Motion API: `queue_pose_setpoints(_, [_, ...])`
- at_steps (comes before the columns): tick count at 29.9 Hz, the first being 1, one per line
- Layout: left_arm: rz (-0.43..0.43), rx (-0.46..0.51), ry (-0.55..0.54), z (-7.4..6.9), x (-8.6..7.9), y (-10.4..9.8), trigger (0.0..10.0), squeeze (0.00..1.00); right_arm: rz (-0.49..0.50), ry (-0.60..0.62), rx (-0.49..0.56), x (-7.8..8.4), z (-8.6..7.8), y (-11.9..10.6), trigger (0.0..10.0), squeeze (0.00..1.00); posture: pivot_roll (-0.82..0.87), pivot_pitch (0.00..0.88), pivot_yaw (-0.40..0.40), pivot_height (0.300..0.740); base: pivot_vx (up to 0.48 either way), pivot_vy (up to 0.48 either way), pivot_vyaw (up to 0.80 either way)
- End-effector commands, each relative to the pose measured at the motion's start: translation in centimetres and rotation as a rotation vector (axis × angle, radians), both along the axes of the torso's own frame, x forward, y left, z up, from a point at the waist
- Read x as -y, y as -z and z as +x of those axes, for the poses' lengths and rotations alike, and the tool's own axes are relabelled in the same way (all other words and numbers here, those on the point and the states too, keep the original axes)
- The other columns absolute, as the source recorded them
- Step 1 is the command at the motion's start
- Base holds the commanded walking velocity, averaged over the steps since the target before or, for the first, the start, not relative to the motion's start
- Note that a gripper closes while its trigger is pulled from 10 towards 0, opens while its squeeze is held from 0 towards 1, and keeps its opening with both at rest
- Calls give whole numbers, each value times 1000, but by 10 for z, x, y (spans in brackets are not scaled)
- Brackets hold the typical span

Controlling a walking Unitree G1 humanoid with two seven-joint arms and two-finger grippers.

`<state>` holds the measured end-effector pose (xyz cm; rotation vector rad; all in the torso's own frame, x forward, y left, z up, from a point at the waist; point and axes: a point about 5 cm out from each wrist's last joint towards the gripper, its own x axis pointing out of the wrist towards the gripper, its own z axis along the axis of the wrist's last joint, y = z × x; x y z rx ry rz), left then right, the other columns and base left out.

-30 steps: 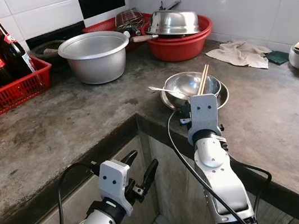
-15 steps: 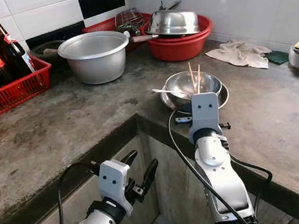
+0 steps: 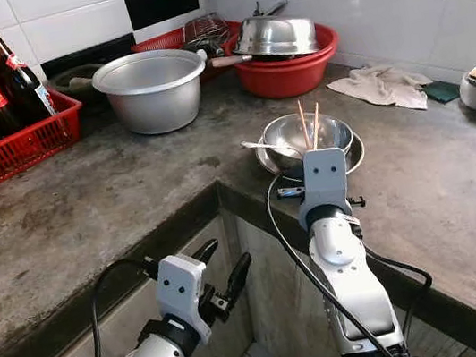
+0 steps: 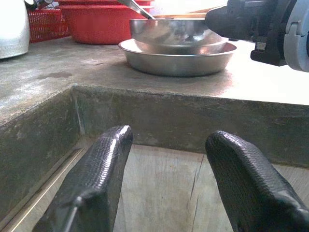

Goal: Kitchen organization

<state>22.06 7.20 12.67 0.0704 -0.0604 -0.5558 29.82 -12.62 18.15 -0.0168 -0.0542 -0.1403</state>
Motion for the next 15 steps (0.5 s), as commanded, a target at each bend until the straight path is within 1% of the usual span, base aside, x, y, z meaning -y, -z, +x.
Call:
queue_pose_setpoints(1, [4,3,-2,1,1,0,10000,0,-7,-1,5,-1,1,-4,10000,1000,90,24,-65,740,0,0,0])
queue_pose_setpoints(3, [4,3,-2,1,1,0,10000,0,-8,1,6,0,1,-4,10000,1000,90,24,-65,740,0,0,0])
queue_pose_setpoints(4, [4,3,-3,1,1,0,10000,0,-8,1,7,0,1,-4,10000,933,90,24,-67,740,0,0,0])
queue_pose_setpoints(5, [4,3,-3,1,1,0,10000,0,-8,1,7,0,1,-4,10000,933,90,24,-67,740,0,0,0])
queue_pose_setpoints(6, [3,4,-3,1,1,1,10000,0,-6,0,7,0,1,-4,10000,651,90,24,-67,740,0,0,0])
queue_pose_setpoints(7, [4,4,-3,1,1,0,10000,0,-5,-1,8,-1,1,-4,10000,0,90,24,-66,740,0,0,0])
queue_pose_setpoints(15, [4,3,-2,1,0,1,10000,0,-6,-2,12,-1,1,-5,10000,0,89,23,-65,740,0,0,0])
